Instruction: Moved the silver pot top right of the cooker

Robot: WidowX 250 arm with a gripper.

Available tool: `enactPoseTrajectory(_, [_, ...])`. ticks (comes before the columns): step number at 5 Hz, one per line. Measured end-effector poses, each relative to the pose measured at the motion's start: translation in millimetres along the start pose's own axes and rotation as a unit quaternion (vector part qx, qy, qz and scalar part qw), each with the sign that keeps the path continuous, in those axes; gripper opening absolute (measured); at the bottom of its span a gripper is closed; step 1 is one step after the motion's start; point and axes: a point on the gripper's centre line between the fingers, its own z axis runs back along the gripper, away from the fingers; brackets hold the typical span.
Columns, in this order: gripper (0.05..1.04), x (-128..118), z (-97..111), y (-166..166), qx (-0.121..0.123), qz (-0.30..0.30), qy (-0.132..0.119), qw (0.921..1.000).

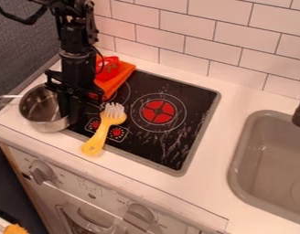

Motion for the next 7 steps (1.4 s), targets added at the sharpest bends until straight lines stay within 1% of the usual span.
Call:
enactPoseTrajectory(1, [0.08, 0, 3, -3, -0.008, 0.002, -0.007, 0.9999])
enactPoseTrajectory(2, [0.075, -5, 34, 1, 0.0, 0.015, -0.057, 0.9983])
enactPoseTrajectory(3, [0.068, -7, 80, -9, 0.009, -0.009, -0.136, 0.9907])
enactPoseTrajectory(4, [0.068, 7, 111, -58, 0.004, -0.093, -0.174, 0.9804])
enactPoseTrajectory(5, [0.068, 23, 134, -106, 0.002, -0.196, -0.203, 0.9593])
enactPoseTrajectory(6, [0.068, 37, 118, -150, -0.017, -0.291, -0.182, 0.9393])
enactPoseTrajectory(7, [0.068, 58, 104, -170, -0.01, -0.344, -0.178, 0.9218])
